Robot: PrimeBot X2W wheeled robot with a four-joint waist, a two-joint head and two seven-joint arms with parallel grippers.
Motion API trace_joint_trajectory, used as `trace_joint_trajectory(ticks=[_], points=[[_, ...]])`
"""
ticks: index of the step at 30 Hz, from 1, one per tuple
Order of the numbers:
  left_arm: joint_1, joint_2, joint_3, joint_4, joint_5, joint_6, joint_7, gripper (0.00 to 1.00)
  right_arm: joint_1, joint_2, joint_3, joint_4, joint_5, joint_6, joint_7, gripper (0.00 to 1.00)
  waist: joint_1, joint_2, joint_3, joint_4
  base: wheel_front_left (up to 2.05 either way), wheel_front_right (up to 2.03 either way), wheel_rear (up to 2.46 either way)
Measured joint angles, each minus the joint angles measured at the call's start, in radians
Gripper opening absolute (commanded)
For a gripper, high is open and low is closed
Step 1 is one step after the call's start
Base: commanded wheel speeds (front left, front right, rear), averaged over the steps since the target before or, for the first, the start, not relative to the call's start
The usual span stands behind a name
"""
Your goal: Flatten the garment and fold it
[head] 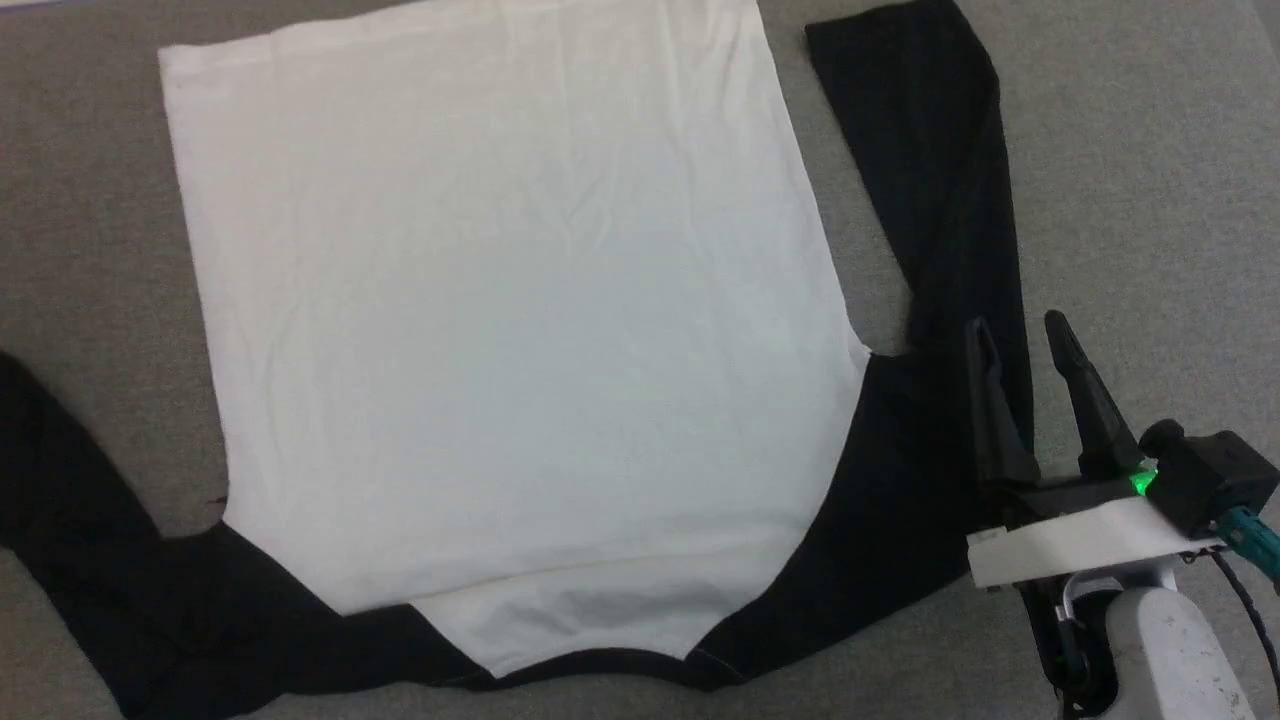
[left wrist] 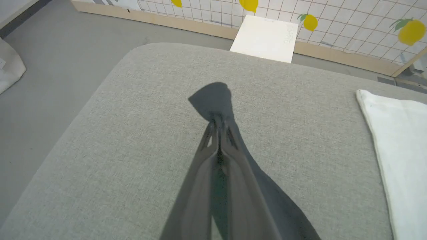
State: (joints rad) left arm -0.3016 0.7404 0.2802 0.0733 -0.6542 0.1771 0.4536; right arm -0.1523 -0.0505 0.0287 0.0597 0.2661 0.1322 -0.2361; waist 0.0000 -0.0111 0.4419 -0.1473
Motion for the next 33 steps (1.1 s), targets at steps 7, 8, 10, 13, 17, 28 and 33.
trace_joint_trajectory(ticks=[7,8,10,13,17,28,33], points=[[0.146,-0.038,0.088,-0.044,-0.020,-0.002,-0.056,0.00,0.066,0.000,-0.050,-0.053,-0.028,0.000,0.044,1.00,0.0000,0.0000,-0.114,0.041,0.00,0.00,0.00],[0.157,-0.046,0.093,-0.055,-0.024,-0.007,-0.071,0.00,0.074,0.001,-0.063,-0.062,-0.030,0.000,0.048,1.00,0.0000,0.0000,-0.129,0.049,0.00,0.00,0.00],[0.182,-0.060,0.109,-0.085,-0.034,-0.018,-0.094,0.00,0.094,0.000,-0.076,-0.083,-0.043,0.000,0.066,1.00,0.0000,0.0000,-0.157,0.067,0.00,0.00,0.00],[0.218,-0.073,0.122,-0.136,-0.036,-0.035,-0.125,0.00,0.121,0.000,-0.084,-0.107,-0.056,0.000,0.093,1.00,0.0000,0.0000,-0.187,0.098,0.00,0.00,0.00],[0.241,-0.108,0.104,-0.234,-0.054,-0.057,-0.145,0.00,0.146,0.000,-0.094,-0.132,-0.056,0.000,0.119,1.00,0.0000,0.0000,-0.223,0.134,0.00,0.00,0.00],[0.153,-0.206,-0.236,-0.618,-0.028,-0.082,-0.109,0.00,0.169,0.000,-0.089,-0.172,-0.056,0.000,0.157,1.00,-0.0001,0.0000,-0.280,0.182,0.00,0.00,0.00],[0.011,-0.331,-0.495,-0.613,0.001,-0.110,-0.076,0.00,0.169,0.000,-0.074,-0.175,-0.056,0.000,0.166,1.00,0.0000,0.0000,-0.279,0.169,0.00,0.00,0.00]])
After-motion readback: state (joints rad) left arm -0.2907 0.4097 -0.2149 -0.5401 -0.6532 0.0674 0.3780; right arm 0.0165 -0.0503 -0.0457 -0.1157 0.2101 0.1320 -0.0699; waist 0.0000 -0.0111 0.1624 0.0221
